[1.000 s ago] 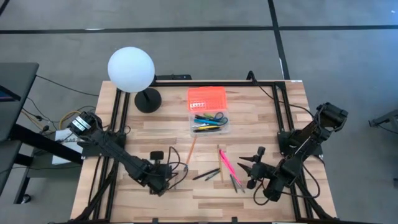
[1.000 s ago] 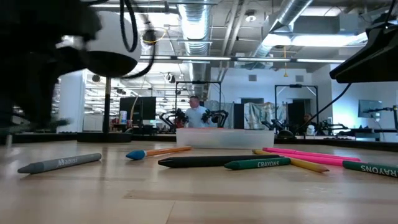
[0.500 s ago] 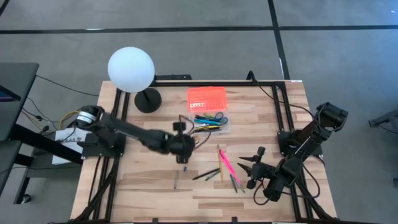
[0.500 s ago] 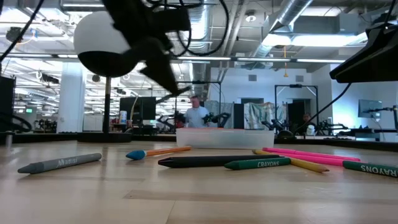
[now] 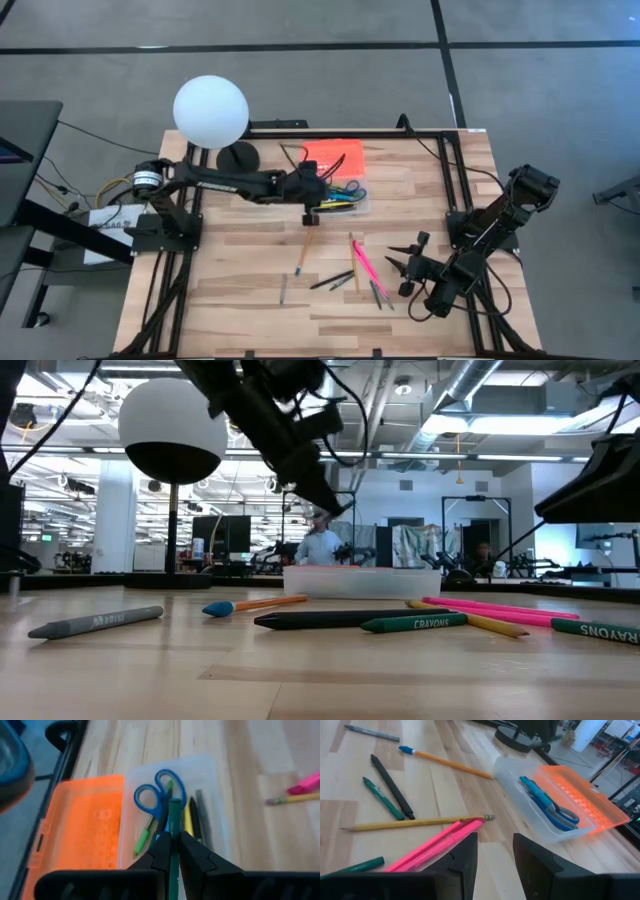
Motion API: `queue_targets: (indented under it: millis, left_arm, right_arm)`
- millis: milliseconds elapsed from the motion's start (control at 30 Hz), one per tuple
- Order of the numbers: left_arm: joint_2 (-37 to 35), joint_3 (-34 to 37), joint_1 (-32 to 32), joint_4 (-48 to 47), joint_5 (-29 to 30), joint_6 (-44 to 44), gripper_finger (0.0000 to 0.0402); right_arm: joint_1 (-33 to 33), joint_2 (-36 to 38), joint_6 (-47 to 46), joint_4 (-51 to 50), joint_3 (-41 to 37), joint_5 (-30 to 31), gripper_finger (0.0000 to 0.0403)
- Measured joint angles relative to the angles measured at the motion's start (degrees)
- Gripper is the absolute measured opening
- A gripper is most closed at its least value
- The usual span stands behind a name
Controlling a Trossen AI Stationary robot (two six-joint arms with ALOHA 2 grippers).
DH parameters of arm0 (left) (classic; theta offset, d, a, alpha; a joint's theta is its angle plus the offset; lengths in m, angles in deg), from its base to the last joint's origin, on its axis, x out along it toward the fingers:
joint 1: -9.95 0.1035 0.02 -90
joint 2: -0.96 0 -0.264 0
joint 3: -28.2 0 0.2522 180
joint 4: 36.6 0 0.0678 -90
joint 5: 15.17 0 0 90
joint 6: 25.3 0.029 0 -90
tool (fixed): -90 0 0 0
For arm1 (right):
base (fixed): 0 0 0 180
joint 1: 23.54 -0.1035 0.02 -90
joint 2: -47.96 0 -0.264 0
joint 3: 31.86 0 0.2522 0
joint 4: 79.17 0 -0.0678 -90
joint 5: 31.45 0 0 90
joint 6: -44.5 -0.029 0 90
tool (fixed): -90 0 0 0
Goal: Pick & place school supplies into a supply box
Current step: Put the green crayon into the orange supply box, then put the pink pen into the orange supply box
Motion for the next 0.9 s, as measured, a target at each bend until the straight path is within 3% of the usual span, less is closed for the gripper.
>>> queue_targets:
  millis: [533, 900]
  left_arm:
    - [6.0, 0.2, 4.5, 1.4, 0.6, -1.2, 0.0019]
    - [5.9, 0.2, 4.2, 1.4, 1.6, -2.0, 0.011]
  right_arm:
    - [0.4, 0.0, 0.5, 1.1, 0.0, 0.0, 0.0117]
    - [0.5, 0.0, -0.3, 1.6, 0.0, 0.0, 0.0117]
